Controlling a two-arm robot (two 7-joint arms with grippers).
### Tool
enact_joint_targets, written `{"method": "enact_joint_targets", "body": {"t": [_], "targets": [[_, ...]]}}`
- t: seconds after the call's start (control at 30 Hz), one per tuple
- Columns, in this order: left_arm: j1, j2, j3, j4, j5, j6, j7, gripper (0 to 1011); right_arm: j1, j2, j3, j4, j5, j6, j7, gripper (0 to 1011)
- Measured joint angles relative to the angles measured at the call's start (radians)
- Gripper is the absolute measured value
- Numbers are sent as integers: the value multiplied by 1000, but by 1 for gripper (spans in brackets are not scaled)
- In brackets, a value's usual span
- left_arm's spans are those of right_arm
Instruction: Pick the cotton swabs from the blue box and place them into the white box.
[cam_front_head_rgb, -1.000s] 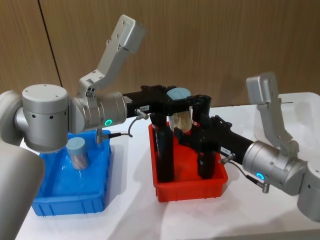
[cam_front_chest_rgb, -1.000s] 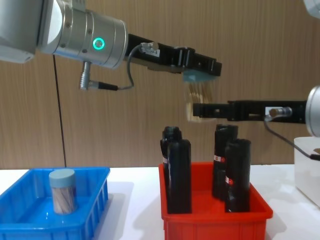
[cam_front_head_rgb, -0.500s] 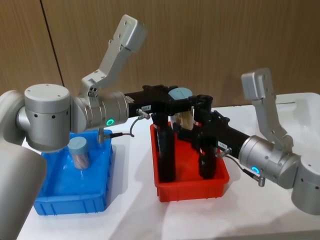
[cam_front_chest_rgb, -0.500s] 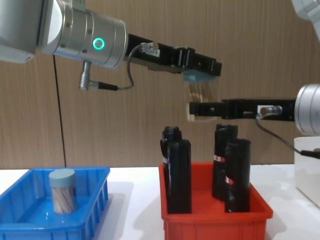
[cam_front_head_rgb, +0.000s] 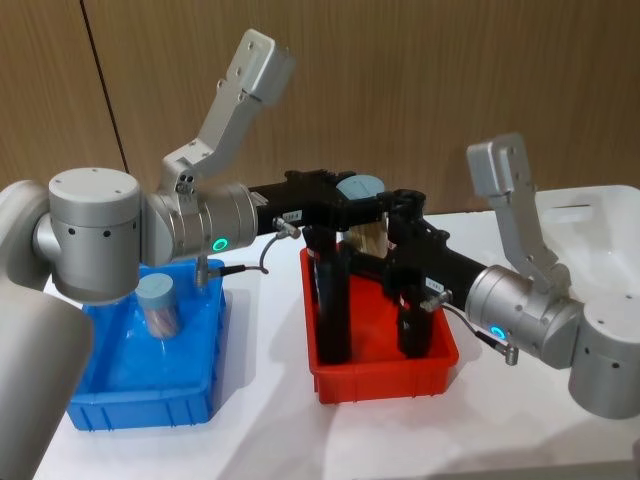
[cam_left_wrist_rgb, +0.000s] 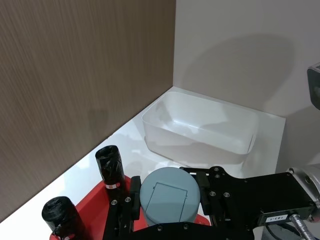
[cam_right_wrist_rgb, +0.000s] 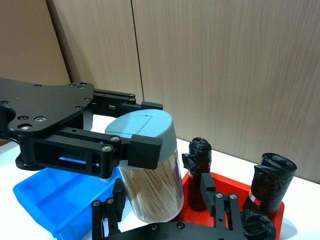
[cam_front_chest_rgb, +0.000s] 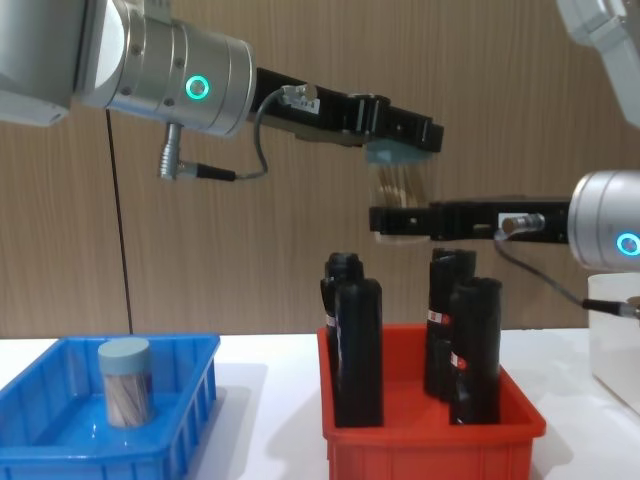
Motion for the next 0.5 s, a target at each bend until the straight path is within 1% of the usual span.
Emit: {"method": "enact_joint_targets", "body": {"t": [0.13,0.37,0.5], "targets": [[0,0,0,0,0,0,0,670,10,-6,-4,17,-4,-4,6,883],[0,0,0,0,0,0,1,670,23,-13,-10,36,-8,-9,14,683],[0,0,0,0,1,0,1,670,28,-15,-12,42,-9,-11,15,668]]}}
